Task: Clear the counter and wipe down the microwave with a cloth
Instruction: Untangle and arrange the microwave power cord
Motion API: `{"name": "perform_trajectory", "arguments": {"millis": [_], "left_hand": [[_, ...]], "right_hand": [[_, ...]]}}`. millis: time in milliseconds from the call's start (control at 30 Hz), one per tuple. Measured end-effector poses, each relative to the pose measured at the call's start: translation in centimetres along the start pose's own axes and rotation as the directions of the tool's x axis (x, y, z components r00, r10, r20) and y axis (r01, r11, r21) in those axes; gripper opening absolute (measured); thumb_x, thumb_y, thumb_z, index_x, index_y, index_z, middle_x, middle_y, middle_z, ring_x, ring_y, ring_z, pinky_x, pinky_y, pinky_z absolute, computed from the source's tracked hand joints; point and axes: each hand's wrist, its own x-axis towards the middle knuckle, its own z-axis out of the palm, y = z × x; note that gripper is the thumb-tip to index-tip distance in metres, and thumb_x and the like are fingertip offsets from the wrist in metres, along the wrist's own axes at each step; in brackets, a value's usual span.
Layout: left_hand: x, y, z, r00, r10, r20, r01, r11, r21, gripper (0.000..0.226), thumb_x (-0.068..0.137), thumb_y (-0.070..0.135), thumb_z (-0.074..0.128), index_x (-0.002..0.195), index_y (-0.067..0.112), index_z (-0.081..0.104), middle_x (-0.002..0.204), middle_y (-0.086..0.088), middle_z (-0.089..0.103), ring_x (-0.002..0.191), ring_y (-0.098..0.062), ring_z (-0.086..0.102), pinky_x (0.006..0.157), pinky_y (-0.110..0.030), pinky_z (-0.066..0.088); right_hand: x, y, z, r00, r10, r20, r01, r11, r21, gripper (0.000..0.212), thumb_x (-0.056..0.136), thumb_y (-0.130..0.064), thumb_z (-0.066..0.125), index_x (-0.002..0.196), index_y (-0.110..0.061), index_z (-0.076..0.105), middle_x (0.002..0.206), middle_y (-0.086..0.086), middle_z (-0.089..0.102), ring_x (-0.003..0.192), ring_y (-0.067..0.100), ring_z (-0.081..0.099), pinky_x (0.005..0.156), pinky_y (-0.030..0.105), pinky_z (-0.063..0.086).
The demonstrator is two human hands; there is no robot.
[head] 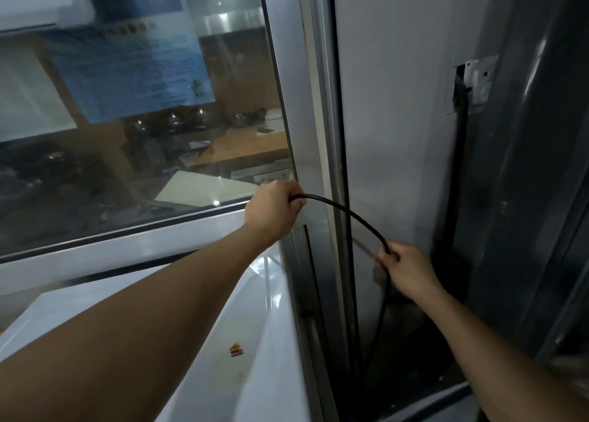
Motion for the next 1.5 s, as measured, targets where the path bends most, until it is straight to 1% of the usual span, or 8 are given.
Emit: {"name": "perform_trajectory", "arguments": {"millis": [100,267,467,700,800,900,1233,1500], "left_hand": [[-0.1,1.3,-1.1,0.996,0.082,-0.029,-0.079,0.992,0.1,0.017,0.094,0.021,0.051,0.103,0.017,0.065,0.098,-0.002,0.066,0.086,-0.021,0.061,0.072,-0.033,0.052],[0.4,5.0,-4.0,0.982,0.19,-0.016,-0.188,0.979,0.081,0.016,0.092,0.021,0.052,0.103,0.018,0.064,0.104,-0.001,0.064,0.096,-0.023,0.06,0.08,-0.041,0.053],[1.2,7.6,-7.1,0.965,0.253,-0.061,-0.246,0.964,0.105,0.017,0.092,0.026,0.053,0.103,0.024,0.066,0.099,0.001,0.068,0.095,-0.022,0.062,0.075,-0.037,0.052],[1.5,6.0,-10.4,0.982,0.076,-0.172,-0.096,0.989,-0.111,0.011,0.094,0.024,0.05,0.094,0.019,0.061,0.086,0.0,0.066,0.082,-0.021,0.062,0.071,-0.039,0.054],[1.9,5.2,-11.7,0.986,-0.014,-0.165,-0.022,0.975,-0.219,0.01,0.094,0.021,0.049,0.09,0.018,0.058,0.085,-0.003,0.065,0.083,-0.022,0.063,0.077,-0.045,0.055],[1.8,5.5,-12.4,0.991,0.015,-0.129,-0.041,0.979,-0.198,0.01,0.095,0.019,0.049,0.096,0.02,0.059,0.09,-0.003,0.065,0.085,-0.022,0.063,0.079,-0.045,0.055],[1.1,12.2,-14.2,0.931,0.32,-0.174,-0.32,0.947,0.031,0.023,0.096,0.03,0.044,0.106,0.02,0.061,0.098,-0.003,0.065,0.091,-0.026,0.06,0.077,-0.042,0.053],[0.6,13.3,-15.6,0.968,0.133,-0.211,-0.232,0.793,-0.563,0.02,0.095,0.018,0.046,0.085,0.014,0.063,0.063,-0.002,0.056,0.054,-0.016,0.052,0.051,-0.024,0.045]], "right_hand": [[0.3,-2.9,-1.4,0.997,-0.022,-0.067,0.025,0.998,0.049,0.027,0.092,-0.013,0.055,0.067,-0.018,0.063,0.064,-0.004,0.064,0.061,0.009,0.059,0.054,0.013,0.042],[0.3,-9.2,-4.1,0.991,-0.105,-0.085,0.115,0.987,0.117,0.03,0.091,-0.01,0.055,0.062,-0.015,0.062,0.061,0.0,0.065,0.057,0.013,0.06,0.062,0.028,0.051],[-0.6,-14.7,-5.9,0.966,-0.238,-0.103,0.249,0.962,0.113,0.028,0.09,-0.013,0.057,0.062,-0.016,0.061,0.059,-0.001,0.064,0.046,0.0,0.058,0.046,0.011,0.044],[-2.0,-10.5,-6.8,0.984,-0.119,0.136,0.136,0.983,-0.122,0.006,0.091,-0.02,0.059,0.086,-0.024,0.059,0.083,-0.007,0.063,0.08,0.011,0.06,0.072,0.025,0.046],[-2.3,-8.4,-7.9,0.997,-0.078,0.018,0.08,0.981,-0.179,0.026,0.092,-0.015,0.057,0.067,-0.007,0.056,0.062,0.001,0.06,0.061,0.017,0.056,0.057,0.021,0.041],[-2.6,-9.3,-9.9,0.994,-0.074,-0.081,0.065,0.992,-0.105,0.022,0.092,-0.007,0.052,0.074,0.004,0.057,0.063,0.006,0.064,0.065,0.027,0.064,0.06,0.032,0.05],[-5.1,-18.7,-16.8,0.95,-0.219,-0.221,0.196,0.973,-0.124,0.022,0.095,-0.014,0.05,0.076,-0.009,0.059,0.078,0.012,0.066,0.074,0.027,0.066,0.071,0.043,0.058],[-8.4,-22.6,-21.0,0.966,-0.247,-0.069,0.222,0.939,-0.262,0.008,0.092,-0.015,0.056,0.086,-0.016,0.062,0.087,0.006,0.067,0.081,0.022,0.062,0.077,0.041,0.053]]}}
